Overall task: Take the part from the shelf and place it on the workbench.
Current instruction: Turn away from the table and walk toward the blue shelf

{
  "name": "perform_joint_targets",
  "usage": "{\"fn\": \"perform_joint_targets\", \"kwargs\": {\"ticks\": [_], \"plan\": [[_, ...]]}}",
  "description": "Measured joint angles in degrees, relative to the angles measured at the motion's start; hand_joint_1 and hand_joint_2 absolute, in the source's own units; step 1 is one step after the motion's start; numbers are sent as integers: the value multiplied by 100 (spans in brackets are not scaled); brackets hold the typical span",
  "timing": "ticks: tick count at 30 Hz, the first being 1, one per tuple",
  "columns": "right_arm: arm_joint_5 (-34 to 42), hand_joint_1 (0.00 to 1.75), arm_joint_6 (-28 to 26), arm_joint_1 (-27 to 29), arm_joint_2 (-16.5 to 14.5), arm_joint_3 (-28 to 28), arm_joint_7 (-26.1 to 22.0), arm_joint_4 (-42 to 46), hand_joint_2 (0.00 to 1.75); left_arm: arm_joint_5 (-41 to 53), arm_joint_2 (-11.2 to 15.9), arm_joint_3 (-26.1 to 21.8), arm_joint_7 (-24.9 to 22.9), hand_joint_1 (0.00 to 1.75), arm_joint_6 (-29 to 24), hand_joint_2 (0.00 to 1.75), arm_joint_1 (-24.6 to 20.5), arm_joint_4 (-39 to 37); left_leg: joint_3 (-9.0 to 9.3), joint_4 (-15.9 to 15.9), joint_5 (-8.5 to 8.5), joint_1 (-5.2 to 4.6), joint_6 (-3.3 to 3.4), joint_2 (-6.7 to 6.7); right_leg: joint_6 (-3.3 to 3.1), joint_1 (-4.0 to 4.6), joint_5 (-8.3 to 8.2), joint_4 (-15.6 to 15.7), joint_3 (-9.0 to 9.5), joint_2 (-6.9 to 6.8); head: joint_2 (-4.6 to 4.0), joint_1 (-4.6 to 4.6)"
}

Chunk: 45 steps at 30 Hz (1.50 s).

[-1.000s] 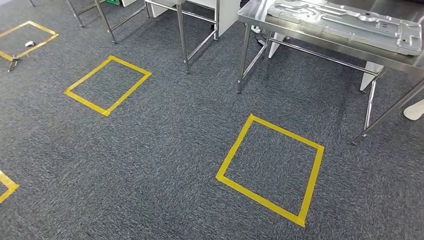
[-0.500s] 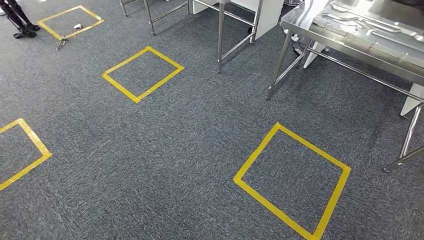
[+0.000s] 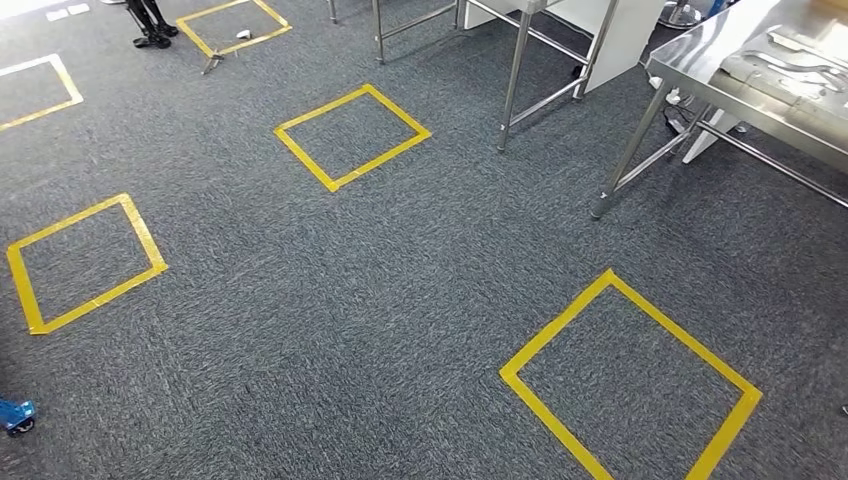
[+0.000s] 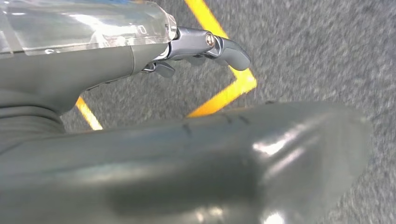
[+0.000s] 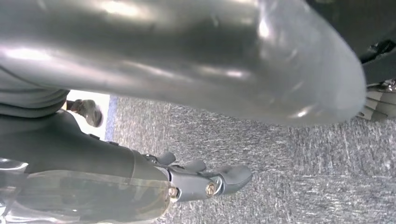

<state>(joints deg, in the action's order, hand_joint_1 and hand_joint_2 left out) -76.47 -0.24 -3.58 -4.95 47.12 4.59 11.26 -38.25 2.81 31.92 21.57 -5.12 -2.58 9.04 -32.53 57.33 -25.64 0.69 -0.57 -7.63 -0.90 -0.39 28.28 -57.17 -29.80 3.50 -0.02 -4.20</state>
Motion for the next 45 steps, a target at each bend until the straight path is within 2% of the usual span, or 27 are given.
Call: {"fn": "perform_joint_targets", "kwargs": {"ticks": [2,4,6,7,8,10,12,14,15,17,19,20,21,22,23,26,28,30,32,34,36,37,38,39,41,43,45], "plan": [[28,0,-34,0,-53,29,17,0,0,30,57,45,-11,0,8,0,-8,-3,-137,277,-186,-6,-35,264,-78,-8,-50,101,44,-172,0,-2],[62,0,-50,14,-101,59,12,0,0,53,109,93,-15,0,22,0,-45,-3,-467,995,-585,-2,-68,582,-122,8,-57,134,56,-359,0,-3],[105,0,-57,16,-138,104,-4,-1,0,78,161,125,-3,0,38,0,-60,-3,-720,1582,-809,16,-120,672,-131,21,-46,130,52,-549,0,-2],[130,0,-52,12,-153,129,-10,-1,0,92,182,139,17,0,44,0,-59,-3,-698,1583,-763,29,-141,692,-127,21,-40,128,52,-634,0,-2],[153,0,-43,6,-167,153,-12,-2,0,103,206,158,49,0,49,0,-56,-3,-552,1345,-621,43,-158,730,-116,18,-32,122,57,-710,0,-2],[192,0,-39,2,-190,191,-22,-2,0,110,242,204,117,0,54,0,-65,-3,-83,531,-289,57,-168,944,-67,24,4,84,72,-843,0,-2],[213,0,-70,3,-200,227,-31,-1,0,118,256,242,133,0,49,0,-82,-2,184,38,-145,43,-107,1100,8,46,50,36,89,-945,0,-1],[215,0,-106,-15,-204,263,-28,0,0,122,257,263,104,0,38,0,-60,-3,182,-12,-139,18,-13,1035,79,48,68,27,117,-1034,0,-1],[198,0,-116,-27,-206,273,-27,0,0,106,257,267,94,0,28,0,-36,-4,181,-20,-128,17,28,985,119,31,85,15,129,-1011,0,-1],[150,0,-112,-28,-209,276,-28,0,0,45,257,270,107,0,3,0,-1,-5,180,-41,-93,24,102,876,186,-4,282,-224,43,-744,0,-1],[110,0,-93,3,-209,276,-37,0,0,3,257,269,149,0,-24,0,19,-5,154,-43,-66,13,149,761,204,-17,674,-899,-274,-443,0,-1],[101,0,-85,21,-209,276,-45,0,0,-7,257,268,174,0,-33,0,34,-5,136,-41,-56,-5,165,695,195,-17,838,-1292,-470,-398,0,-1],[98,0,-81,38,-209,276,-54,0,0,-12,257,268,196,0,-37,0,53,-5,124,-38,-49,-24,177,621,177,-14,904,-1567,-614,-384,0,-1],[102,0,-84,51,-209,276,-62,0,0,-13,257,268,214,0,-37,0,77,-5,118,-36,-44,-43,185,541,147,-3,851,-1639,-667,-373,0,-1],[110,0,-91,61,-209,277,-69,0,0,-11,257,269,227,0,-35,0,99,-5,120,-35,-40,-58,191,458,105,14,682,-1475,-608,-348,0,-1],[145,0,-127,79,-202,282,-76,0,0,9,246,279,238,0,-10,0,123,-5,125,-33,-22,-64,176,233,-61,100,70,-325,-116,-47,0,0],[156,0,-141,72,-192,286,-76,0,0,33,238,293,240,0,14,0,122,-5,99,-38,4,-44,130,120,-123,141,-23,-6,11,57,0,0],[159,0,-146,49,-191,287,-76,0,0,46,246,303,241,0,27,0,141,-7,73,-65,34,-42,73,39,-147,131,-64,71,35,-66,0,-1],[159,0,-146,48,-196,287,-77,0,0,48,258,310,243,0,31,0,149,-9,-4,68,-74,-57,33,228,-168,96,-133,217,95,-212,0,-1],[159,0,-142,73,-198,287,-77,-1,0,49,267,326,244,0,33,0,123,-10,-270,641,-426,-46,-21,544,-181,87,-164,294,129,-387,0,-2],[159,0,-139,94,-198,289,-77,-4,0,49,272,350,244,0,34,0,105,-10,-558,1281,-713,-5,-103,652,-183,85,-149,284,123,-558,0,-2],[159,0,-141,96,-198,290,-77,-5,0,49,274,361,244,0,36,0,108,-10,-592,1386,-712,20,-144,667,-173,79,-135,270,120,-636,0,-2],[159,0,-145,95,-198,291,-78,-7,0,49,274,369,245,0,37,0,117,-10,-527,1290,-613,48,-185,689,-158,68,-115,244,113,-706,0,-2],[159,0,-148,92,-199,291,-78,-7,0,47,275,375,246,0,40,0,122,-10,-367,1010,-445,75,-223,741,-133,52,-86,203,105,-774,0,-2],[159,0,-150,80,-198,291,-74,-6,0,35,275,383,246,0,56,0,100,-9,-3,320,-178,101,-240,996,-56,42,-1,80,88,-902,0,-2],[159,0,-146,62,-198,291,-66,-4,0,8,274,386,239,0,81,0,46,-8,131,39,-114,91,-158,1143,24,60,68,-9,86,-1008,0,-1],[159,0,-133,23,-198,291,-57,-4,0,-17,274,386,210,0,102,0,11,-9,94,62,-103,69,-57,1032,82,54,89,-26,102,-1105,0,0]]}}
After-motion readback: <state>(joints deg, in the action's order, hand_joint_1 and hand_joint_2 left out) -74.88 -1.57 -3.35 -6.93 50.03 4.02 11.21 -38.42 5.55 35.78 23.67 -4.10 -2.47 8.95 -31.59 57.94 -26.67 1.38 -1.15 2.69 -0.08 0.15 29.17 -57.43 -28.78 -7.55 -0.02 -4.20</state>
